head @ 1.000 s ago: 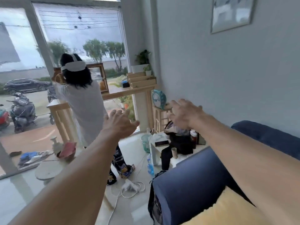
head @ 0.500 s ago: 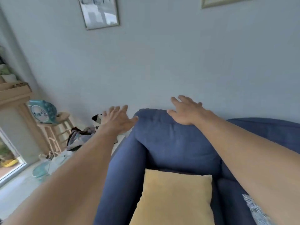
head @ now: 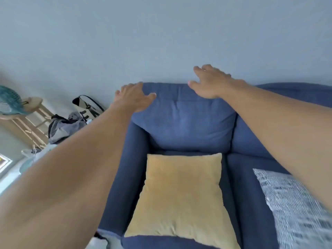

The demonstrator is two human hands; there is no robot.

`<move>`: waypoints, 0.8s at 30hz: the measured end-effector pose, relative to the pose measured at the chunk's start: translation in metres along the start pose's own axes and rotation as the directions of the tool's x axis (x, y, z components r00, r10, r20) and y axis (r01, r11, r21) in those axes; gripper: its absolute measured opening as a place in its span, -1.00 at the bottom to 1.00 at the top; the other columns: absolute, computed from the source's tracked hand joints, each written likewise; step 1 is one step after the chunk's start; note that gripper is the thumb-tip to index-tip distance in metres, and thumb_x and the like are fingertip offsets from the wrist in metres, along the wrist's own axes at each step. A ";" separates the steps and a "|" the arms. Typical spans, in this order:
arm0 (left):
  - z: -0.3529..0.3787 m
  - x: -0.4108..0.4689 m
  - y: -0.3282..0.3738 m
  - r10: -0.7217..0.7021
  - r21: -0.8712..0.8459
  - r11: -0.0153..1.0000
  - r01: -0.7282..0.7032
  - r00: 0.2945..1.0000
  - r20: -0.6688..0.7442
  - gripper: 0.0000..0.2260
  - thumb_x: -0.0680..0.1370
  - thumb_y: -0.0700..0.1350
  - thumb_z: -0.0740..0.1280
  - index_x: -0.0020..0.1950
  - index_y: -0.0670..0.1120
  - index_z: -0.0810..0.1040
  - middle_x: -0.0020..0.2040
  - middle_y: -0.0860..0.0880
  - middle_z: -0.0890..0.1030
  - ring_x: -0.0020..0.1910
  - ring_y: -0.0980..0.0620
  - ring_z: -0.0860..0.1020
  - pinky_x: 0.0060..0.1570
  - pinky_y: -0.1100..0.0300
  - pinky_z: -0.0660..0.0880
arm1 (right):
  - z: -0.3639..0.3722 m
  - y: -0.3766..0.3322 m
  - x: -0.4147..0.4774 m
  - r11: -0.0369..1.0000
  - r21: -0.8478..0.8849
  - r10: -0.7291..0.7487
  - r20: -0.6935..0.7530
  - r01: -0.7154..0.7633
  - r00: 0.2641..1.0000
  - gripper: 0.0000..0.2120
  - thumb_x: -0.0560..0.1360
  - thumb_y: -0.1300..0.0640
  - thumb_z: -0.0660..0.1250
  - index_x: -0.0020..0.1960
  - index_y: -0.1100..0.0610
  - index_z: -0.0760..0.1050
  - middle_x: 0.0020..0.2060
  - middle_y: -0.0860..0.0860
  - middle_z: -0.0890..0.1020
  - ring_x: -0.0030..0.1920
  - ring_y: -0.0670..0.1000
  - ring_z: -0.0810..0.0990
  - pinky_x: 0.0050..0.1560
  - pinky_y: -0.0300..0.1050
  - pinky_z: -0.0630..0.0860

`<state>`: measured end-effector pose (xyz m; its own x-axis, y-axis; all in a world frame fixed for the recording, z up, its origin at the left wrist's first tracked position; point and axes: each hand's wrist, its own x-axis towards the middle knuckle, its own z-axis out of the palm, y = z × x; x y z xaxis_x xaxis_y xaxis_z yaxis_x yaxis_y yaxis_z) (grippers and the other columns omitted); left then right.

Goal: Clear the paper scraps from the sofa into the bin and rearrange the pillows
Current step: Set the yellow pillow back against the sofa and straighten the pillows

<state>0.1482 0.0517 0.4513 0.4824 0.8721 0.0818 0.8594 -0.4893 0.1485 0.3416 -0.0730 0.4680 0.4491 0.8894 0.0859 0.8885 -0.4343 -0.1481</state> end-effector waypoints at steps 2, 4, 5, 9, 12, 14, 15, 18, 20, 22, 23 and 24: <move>0.032 -0.002 -0.001 -0.015 -0.050 0.999 0.018 0.998 0.063 -0.36 0.54 0.25 0.15 0.53 -0.03 0.21 0.50 -0.11 0.29 0.47 -0.16 0.24 0.38 -0.08 0.22 | 0.029 0.016 0.003 0.999 0.039 0.034 0.055 -0.037 0.998 -0.41 0.58 -0.22 0.00 0.52 0.03 0.09 0.50 0.06 0.15 0.47 0.16 0.19 0.36 0.25 0.23; 0.072 -0.003 -0.011 -0.034 -0.078 0.996 0.046 0.989 0.144 -0.36 0.53 0.25 0.16 0.52 -0.06 0.23 0.48 -0.12 0.31 0.46 -0.16 0.25 0.37 -0.07 0.24 | 0.063 0.036 0.006 0.992 0.077 0.088 0.104 -0.096 0.991 -0.39 0.57 -0.23 -0.02 0.53 0.04 0.08 0.51 0.07 0.13 0.49 0.15 0.15 0.37 0.27 0.23; 0.094 -0.003 -0.018 -0.046 -0.079 0.995 0.063 0.980 0.195 -0.39 0.52 0.25 0.16 0.47 -0.06 0.28 0.44 -0.13 0.36 0.43 -0.18 0.29 0.34 -0.09 0.26 | 0.080 0.044 0.006 0.986 0.090 0.128 0.141 -0.141 0.982 -0.37 0.57 -0.24 -0.04 0.54 0.03 0.04 0.53 0.06 0.09 0.51 0.14 0.11 0.38 0.28 0.21; 0.167 -0.005 -0.034 -0.057 -0.176 0.976 0.130 0.929 0.366 -0.48 0.53 0.24 0.16 0.37 -0.04 0.35 0.35 -0.13 0.42 0.35 -0.19 0.33 0.28 -0.09 0.30 | 0.147 0.057 -0.004 0.939 0.164 0.250 0.273 -0.301 0.929 -0.38 0.58 -0.22 -0.07 0.56 0.02 0.01 0.53 0.05 0.09 0.50 0.14 0.13 0.40 0.23 0.20; 0.213 -0.007 -0.041 -0.068 -0.207 0.958 0.197 0.862 0.503 -0.39 0.56 0.23 0.16 0.52 -0.04 0.22 0.45 -0.11 0.33 0.45 -0.15 0.24 0.37 -0.08 0.22 | 0.201 0.052 -0.020 0.886 0.195 0.336 0.355 -0.421 0.872 -0.41 0.57 -0.22 -0.07 0.51 0.02 0.09 0.48 0.03 0.18 0.43 0.14 0.23 0.35 0.21 0.25; 0.240 -0.012 -0.050 -0.095 -0.208 0.944 0.258 0.813 0.574 -0.35 0.54 0.25 0.15 0.56 -0.01 0.16 0.50 -0.09 0.28 0.47 -0.16 0.21 0.41 -0.11 0.21 | 0.234 0.051 -0.032 0.858 0.196 0.368 0.409 -0.474 0.835 -0.41 0.58 -0.21 -0.06 0.54 0.01 0.05 0.50 0.01 0.15 0.46 0.12 0.20 0.37 0.18 0.24; 0.254 -0.014 -0.056 -0.118 -0.200 0.934 0.296 0.784 0.609 -0.33 0.53 0.28 0.15 0.57 0.02 0.13 0.51 -0.09 0.27 0.47 -0.17 0.22 0.40 -0.13 0.22 | 0.251 0.051 -0.037 0.845 0.193 0.379 0.443 -0.499 0.812 -0.41 0.58 -0.22 -0.06 0.54 0.01 0.04 0.50 0.01 0.14 0.47 0.12 0.19 0.37 0.19 0.24; 0.292 -0.013 -0.072 -0.171 -0.159 0.914 0.373 0.711 0.682 -0.30 0.52 0.30 0.15 0.58 0.04 0.10 0.52 -0.06 0.25 0.47 -0.16 0.23 0.39 -0.14 0.24 | 0.292 0.050 -0.046 0.804 0.175 0.412 0.524 -0.568 0.745 -0.39 0.58 -0.22 -0.03 0.55 0.01 0.03 0.52 0.02 0.10 0.47 0.15 0.19 0.37 0.23 0.25; 0.314 -0.016 -0.081 -0.199 -0.158 0.894 0.419 0.689 0.697 -0.33 0.55 0.26 0.15 0.58 0.01 0.10 0.52 -0.07 0.25 0.46 -0.16 0.25 0.37 -0.10 0.25 | 0.317 0.052 -0.055 0.769 0.166 0.452 0.542 -0.618 0.708 -0.35 0.58 -0.23 0.01 0.57 0.00 -0.03 0.54 0.01 0.07 0.50 0.15 0.13 0.42 0.25 0.18; 0.334 -0.018 -0.089 -0.228 -0.157 0.866 0.474 0.654 0.722 -0.35 0.58 0.24 0.14 0.58 -0.02 0.09 0.50 -0.10 0.27 0.44 -0.17 0.28 0.32 -0.06 0.28 | 0.339 0.057 -0.059 0.719 0.165 0.487 0.574 -0.675 0.658 -0.27 0.55 -0.28 0.07 0.58 0.01 -0.10 0.55 0.01 0.04 0.52 0.15 0.10 0.43 0.25 0.15; 0.344 -0.017 -0.093 -0.259 -0.142 0.847 0.511 0.632 0.731 -0.34 0.58 0.25 0.14 0.58 -0.02 0.08 0.49 -0.11 0.28 0.43 -0.17 0.29 0.31 -0.05 0.29 | 0.352 0.059 -0.059 0.687 0.160 0.510 0.588 -0.708 0.628 -0.20 0.52 -0.33 0.10 0.58 0.01 -0.13 0.55 0.01 0.03 0.52 0.15 0.11 0.43 0.25 0.16; 0.355 -0.018 -0.097 -0.287 -0.132 0.821 0.555 0.603 0.744 -0.32 0.57 0.28 0.14 0.58 -0.02 0.07 0.50 -0.12 0.27 0.43 -0.18 0.29 0.31 -0.06 0.29 | 0.363 0.061 -0.060 0.651 0.164 0.524 0.610 -0.742 0.595 -0.12 0.47 -0.38 0.14 0.58 0.00 -0.16 0.55 0.02 0.03 0.51 0.15 0.12 0.42 0.25 0.18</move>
<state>0.1161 0.0833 0.0860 0.1702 0.6656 -0.7267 0.9511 0.0820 0.2978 0.3342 -0.1010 0.0960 0.6752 0.3882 -0.6272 0.2296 -0.9187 -0.3214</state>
